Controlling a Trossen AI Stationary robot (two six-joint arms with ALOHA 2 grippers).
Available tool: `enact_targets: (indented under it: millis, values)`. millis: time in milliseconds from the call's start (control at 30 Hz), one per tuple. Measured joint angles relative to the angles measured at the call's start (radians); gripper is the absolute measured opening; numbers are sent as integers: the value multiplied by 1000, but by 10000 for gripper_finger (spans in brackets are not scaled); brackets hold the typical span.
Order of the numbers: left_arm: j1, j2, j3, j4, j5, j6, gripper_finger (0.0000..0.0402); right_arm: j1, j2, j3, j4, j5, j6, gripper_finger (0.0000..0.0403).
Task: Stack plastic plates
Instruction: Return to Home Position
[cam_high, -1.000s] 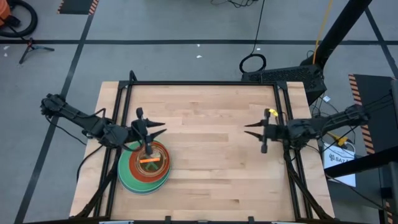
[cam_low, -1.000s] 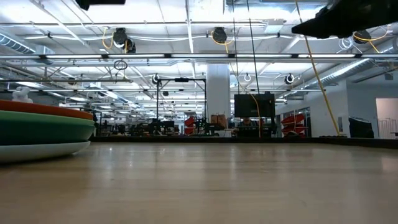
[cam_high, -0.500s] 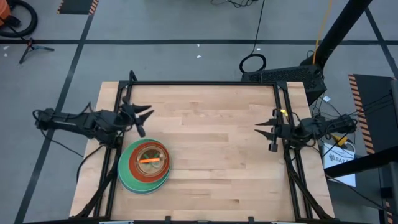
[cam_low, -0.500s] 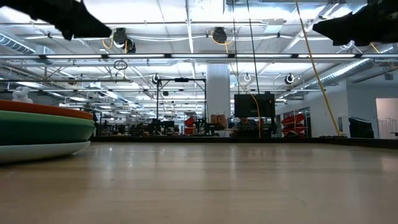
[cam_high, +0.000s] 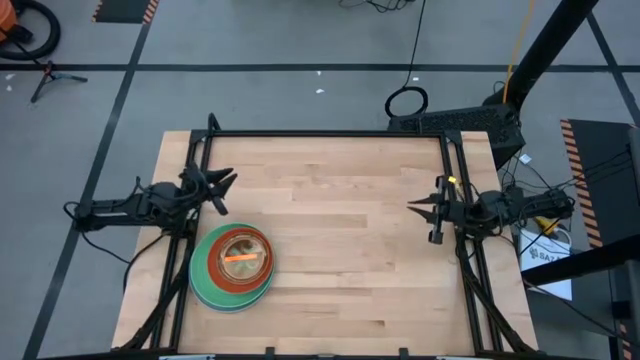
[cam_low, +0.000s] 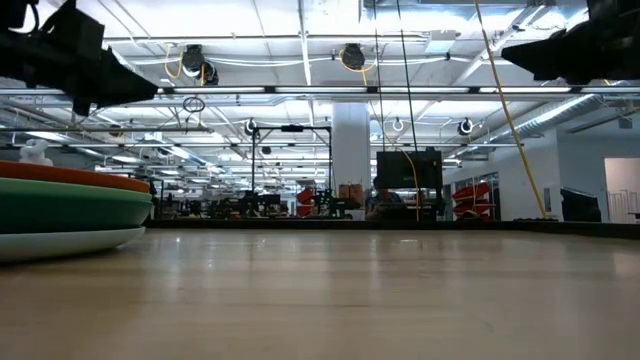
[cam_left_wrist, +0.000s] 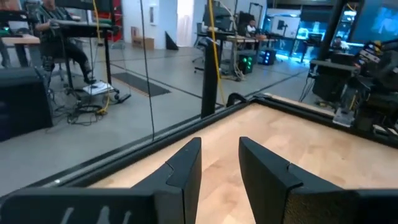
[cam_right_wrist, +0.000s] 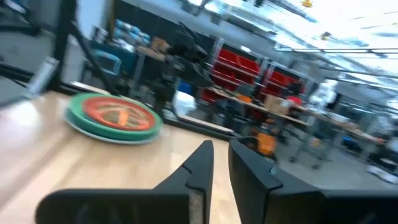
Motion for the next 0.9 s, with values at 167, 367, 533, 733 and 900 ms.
enact_targets:
  millis: [167,367,533,733,900]
  values:
    - [12,-52,-66,11,55,-12,113,-26,2,-115,135,-57,41,29]
    - [12,-37,-142,128,167,9,113,-55,7,-128,147,-113,86,15]
    - [12,-23,-163,188,223,47,113,-67,8,-129,112,-61,89,11]
    - [12,-24,-163,188,200,-60,113,-67,9,-130,54,-30,75,11]
    - [11,-24,-163,188,198,-80,113,-66,9,-131,48,-31,187,11]
